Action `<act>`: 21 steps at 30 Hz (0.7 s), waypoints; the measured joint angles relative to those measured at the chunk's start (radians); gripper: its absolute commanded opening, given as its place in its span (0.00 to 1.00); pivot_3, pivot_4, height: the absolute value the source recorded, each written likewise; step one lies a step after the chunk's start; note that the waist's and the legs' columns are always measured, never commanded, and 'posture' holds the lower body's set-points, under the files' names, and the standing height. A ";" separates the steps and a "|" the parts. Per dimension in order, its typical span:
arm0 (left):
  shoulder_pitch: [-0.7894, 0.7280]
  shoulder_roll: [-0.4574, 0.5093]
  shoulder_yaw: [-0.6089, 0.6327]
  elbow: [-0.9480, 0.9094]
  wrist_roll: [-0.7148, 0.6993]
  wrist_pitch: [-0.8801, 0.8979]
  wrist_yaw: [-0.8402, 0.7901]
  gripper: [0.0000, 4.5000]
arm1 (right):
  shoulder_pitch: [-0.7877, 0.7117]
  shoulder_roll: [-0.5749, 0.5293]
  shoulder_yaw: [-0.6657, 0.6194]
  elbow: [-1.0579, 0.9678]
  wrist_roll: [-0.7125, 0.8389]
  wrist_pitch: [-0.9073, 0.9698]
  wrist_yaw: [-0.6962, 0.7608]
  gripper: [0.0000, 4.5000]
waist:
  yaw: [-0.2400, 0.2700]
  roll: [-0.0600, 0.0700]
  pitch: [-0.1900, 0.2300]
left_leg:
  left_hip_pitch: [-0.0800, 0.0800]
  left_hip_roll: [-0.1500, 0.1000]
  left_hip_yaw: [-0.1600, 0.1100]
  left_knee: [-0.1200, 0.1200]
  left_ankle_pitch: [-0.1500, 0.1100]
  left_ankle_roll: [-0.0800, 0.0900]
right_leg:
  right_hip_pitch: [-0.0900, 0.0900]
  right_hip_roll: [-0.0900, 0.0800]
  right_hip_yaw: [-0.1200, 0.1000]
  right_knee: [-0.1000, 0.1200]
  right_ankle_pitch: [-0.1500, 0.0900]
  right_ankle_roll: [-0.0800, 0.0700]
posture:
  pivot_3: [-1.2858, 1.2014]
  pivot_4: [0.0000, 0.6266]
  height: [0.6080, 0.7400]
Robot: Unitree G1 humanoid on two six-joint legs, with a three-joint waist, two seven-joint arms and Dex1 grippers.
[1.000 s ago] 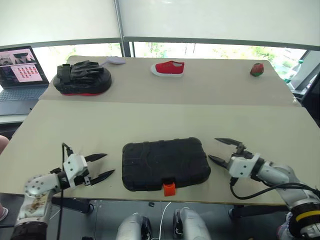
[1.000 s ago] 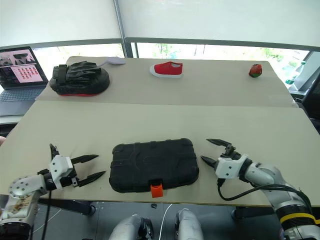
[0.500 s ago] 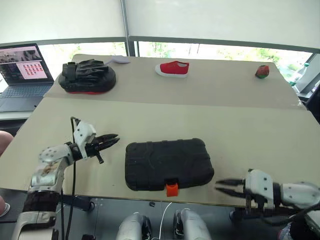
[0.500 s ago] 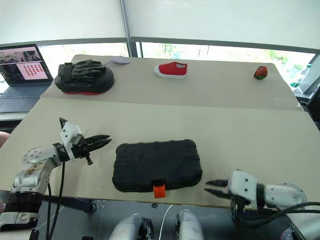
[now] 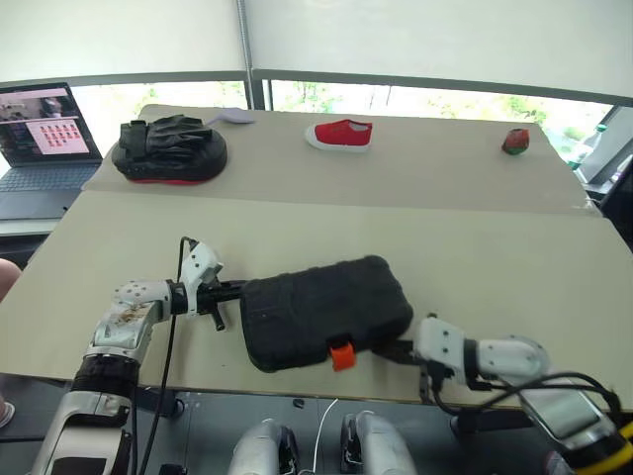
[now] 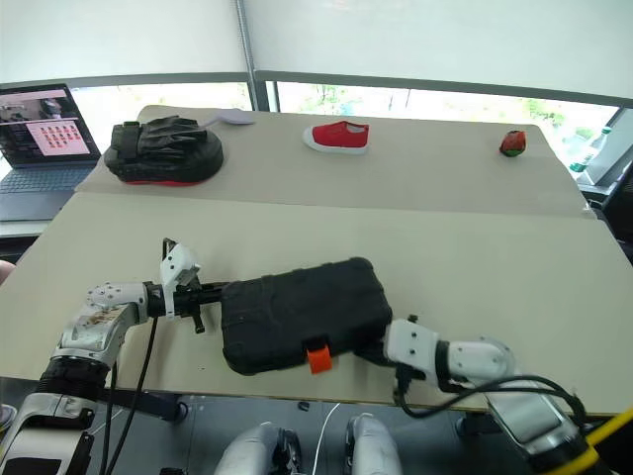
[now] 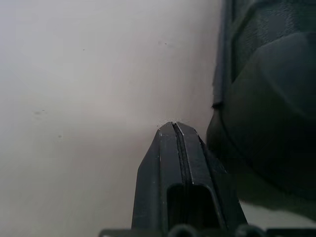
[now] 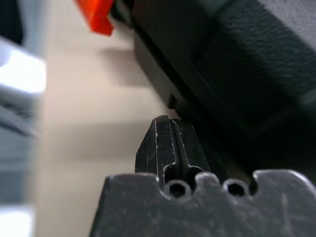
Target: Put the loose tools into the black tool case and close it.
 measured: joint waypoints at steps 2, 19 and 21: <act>0.018 0.000 0.015 -0.008 -0.002 0.000 0.003 0.00 | -0.041 0.034 0.003 0.050 -0.021 -0.012 -0.006 0.01 | -0.002 0.000 0.000 | 0.000 0.000 0.000 0.000 0.000 0.000 | 0.000 0.000 0.000 0.000 0.000 0.000 | 0.52 0.24 1.00; -0.231 0.050 0.001 -0.284 -0.235 0.368 -0.108 0.00 | -0.051 0.078 -0.111 0.201 0.008 -0.081 0.016 0.01 | 0.015 -0.001 0.000 | -0.001 -0.005 0.001 0.001 0.003 0.004 | 0.002 0.002 -0.001 0.001 -0.001 0.003 | 0.52 0.24 1.00; -0.241 -0.025 -0.098 -0.286 -0.184 0.316 -0.109 0.00 | -0.014 0.076 -0.126 0.162 0.040 -0.056 0.024 0.01 | 0.017 -0.001 0.000 | -0.001 -0.005 0.001 0.002 0.003 0.004 | 0.003 0.004 0.000 0.001 -0.001 0.003 | 0.52 0.24 1.00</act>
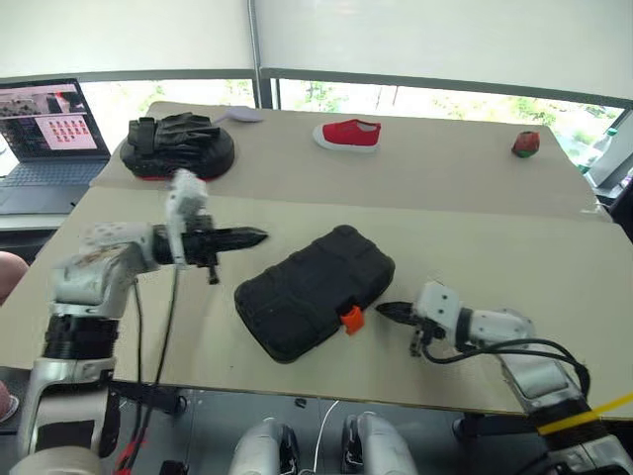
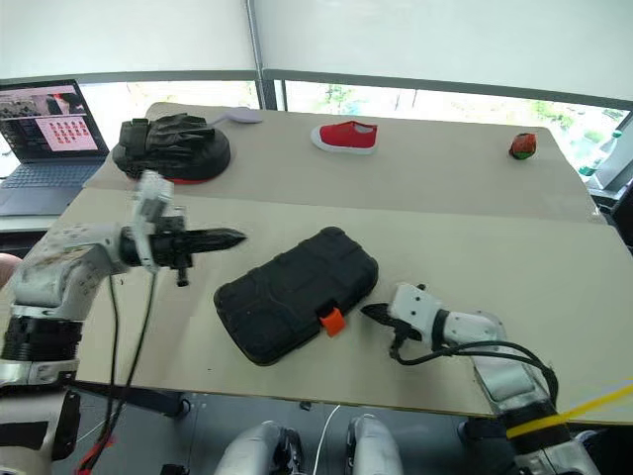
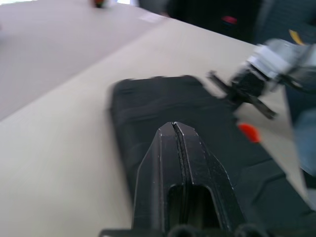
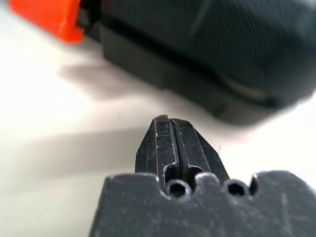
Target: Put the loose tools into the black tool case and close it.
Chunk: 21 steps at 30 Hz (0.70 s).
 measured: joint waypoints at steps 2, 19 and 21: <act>-0.005 -0.046 -0.083 0.040 0.066 -0.045 0.011 0.00 | 0.032 0.001 -0.005 -0.034 0.023 -0.001 0.011 0.01 | -0.009 0.000 0.000 | 0.001 0.001 0.000 0.000 0.000 0.000 | 0.000 0.002 0.001 0.001 0.000 0.000 | 0.52 0.24 1.00; -0.008 -0.139 -0.194 0.136 0.230 -0.190 0.072 0.00 | 0.079 0.062 0.014 -0.248 0.151 0.188 -0.015 0.01 | -0.013 0.004 -0.020 | 0.013 0.005 -0.008 -0.003 -0.009 -0.002 | 0.015 -0.004 -0.002 -0.005 0.000 -0.003 | 0.52 0.24 1.00; -0.006 -0.139 -0.191 0.131 0.230 -0.183 0.075 0.00 | 0.063 0.075 0.029 -0.218 0.133 0.188 -0.015 0.01 | -0.013 0.004 -0.020 | 0.013 0.005 -0.008 -0.003 -0.008 -0.004 | 0.015 -0.004 -0.002 -0.005 0.000 -0.003 | 0.52 0.24 1.00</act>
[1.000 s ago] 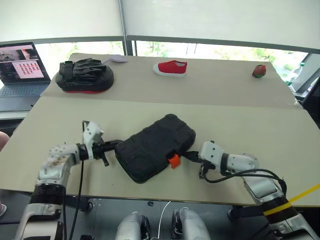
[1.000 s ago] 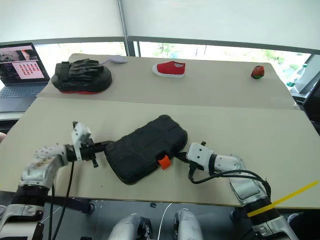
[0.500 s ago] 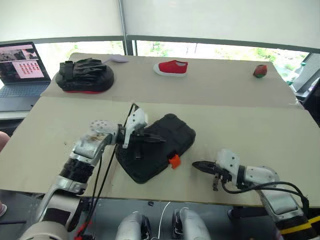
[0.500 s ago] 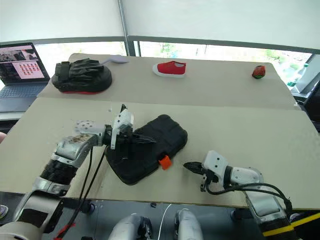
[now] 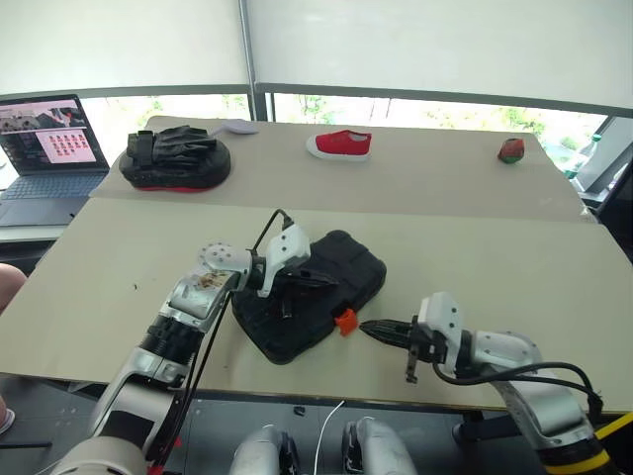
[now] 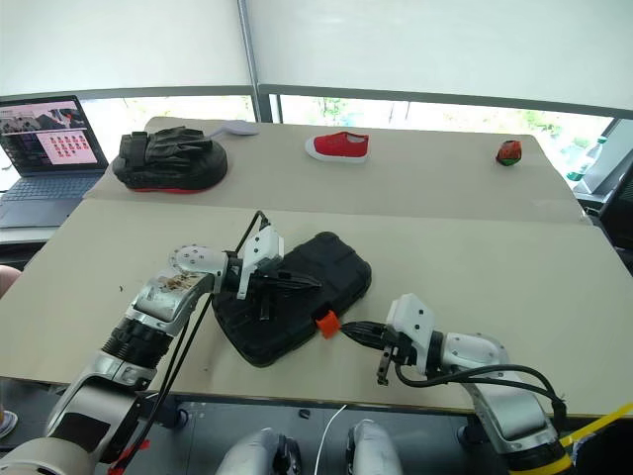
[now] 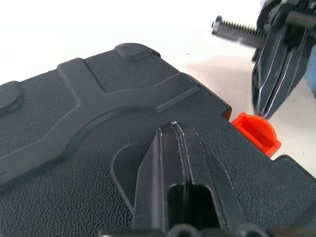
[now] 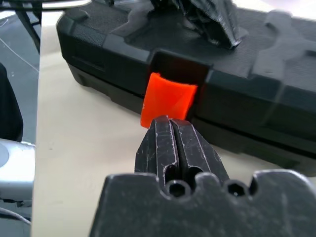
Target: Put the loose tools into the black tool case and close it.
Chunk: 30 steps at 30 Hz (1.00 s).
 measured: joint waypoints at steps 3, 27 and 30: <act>0.003 0.001 0.005 -0.001 0.000 0.002 0.003 0.00 | -0.020 0.028 0.013 0.010 -0.004 0.000 -0.002 0.01 | -0.001 0.000 0.000 | 0.000 0.000 0.000 0.000 0.000 0.000 | 0.000 0.000 0.000 0.000 0.000 0.000 | 0.52 0.24 1.00; 0.007 0.009 0.023 -0.004 0.004 0.040 0.035 0.00 | -0.113 0.104 0.106 0.085 -0.115 0.050 0.010 0.01 | -0.005 0.000 -0.001 | 0.001 0.001 -0.001 -0.002 -0.001 0.001 | -0.001 0.000 0.000 0.001 -0.001 -0.001 | 0.52 0.24 1.00; 0.008 0.010 0.023 -0.012 0.004 0.052 0.044 0.00 | -0.123 0.117 0.108 0.091 -0.116 0.056 0.010 0.01 | -0.005 0.000 -0.001 | 0.001 0.001 -0.002 -0.002 -0.001 0.001 | -0.001 0.000 -0.001 0.001 -0.001 -0.001 | 0.52 0.24 1.00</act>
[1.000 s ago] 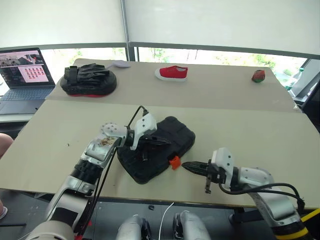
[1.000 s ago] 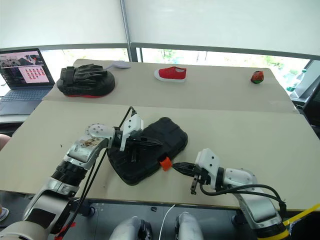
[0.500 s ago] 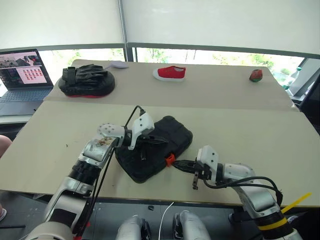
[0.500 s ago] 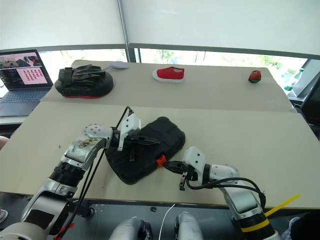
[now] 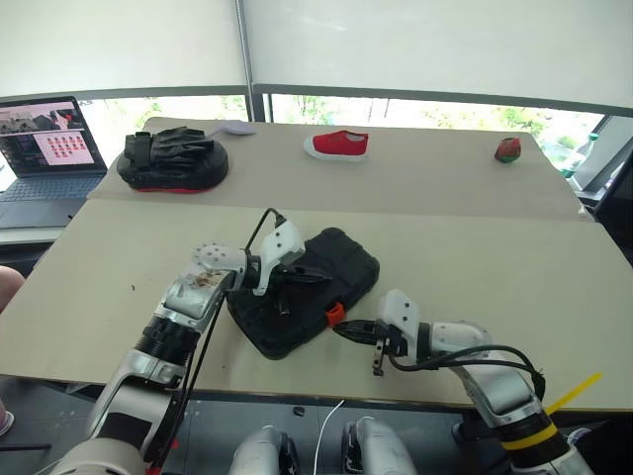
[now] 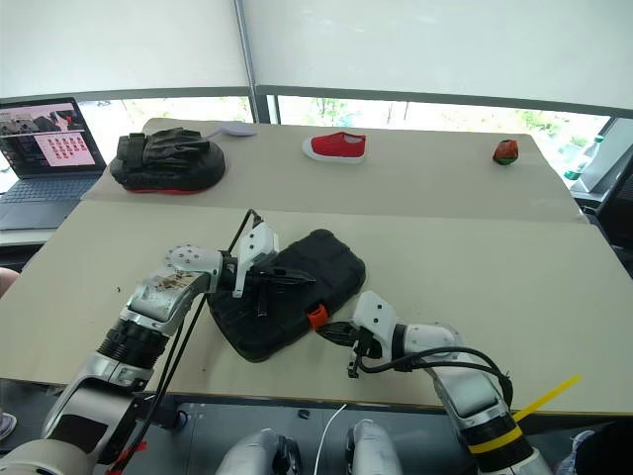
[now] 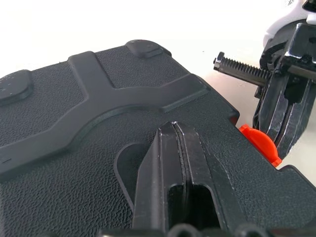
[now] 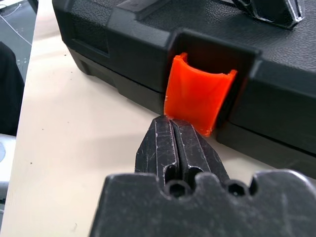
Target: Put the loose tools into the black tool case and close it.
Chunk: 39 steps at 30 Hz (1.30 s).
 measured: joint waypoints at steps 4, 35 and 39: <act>0.007 0.003 0.000 -0.009 0.000 0.025 0.008 0.00 | -0.008 0.001 0.000 0.013 -0.008 0.003 -0.001 0.01 | -0.001 0.000 0.000 | 0.000 0.000 0.000 0.000 -0.001 0.001 | 0.000 0.000 0.000 0.000 0.000 0.000 | 0.52 0.24 1.00; 0.154 -0.014 0.136 -0.127 -0.094 -0.019 0.048 0.32 | 0.017 -0.026 -0.140 0.010 0.125 -0.027 0.093 0.13 | 0.001 0.002 0.000 | 0.001 -0.001 -0.005 -0.015 0.003 -0.008 | 0.000 0.003 -0.002 -0.012 0.000 -0.001 | 0.52 0.24 1.00; 0.263 0.067 0.252 -0.163 -0.118 -0.109 0.045 0.64 | 0.085 -0.119 -0.233 0.006 0.152 -0.072 0.142 0.42 | 0.000 0.002 0.001 | -0.002 -0.001 -0.005 -0.017 0.005 -0.011 | -0.003 0.003 -0.002 -0.013 -0.002 -0.004 | 0.52 0.24 1.00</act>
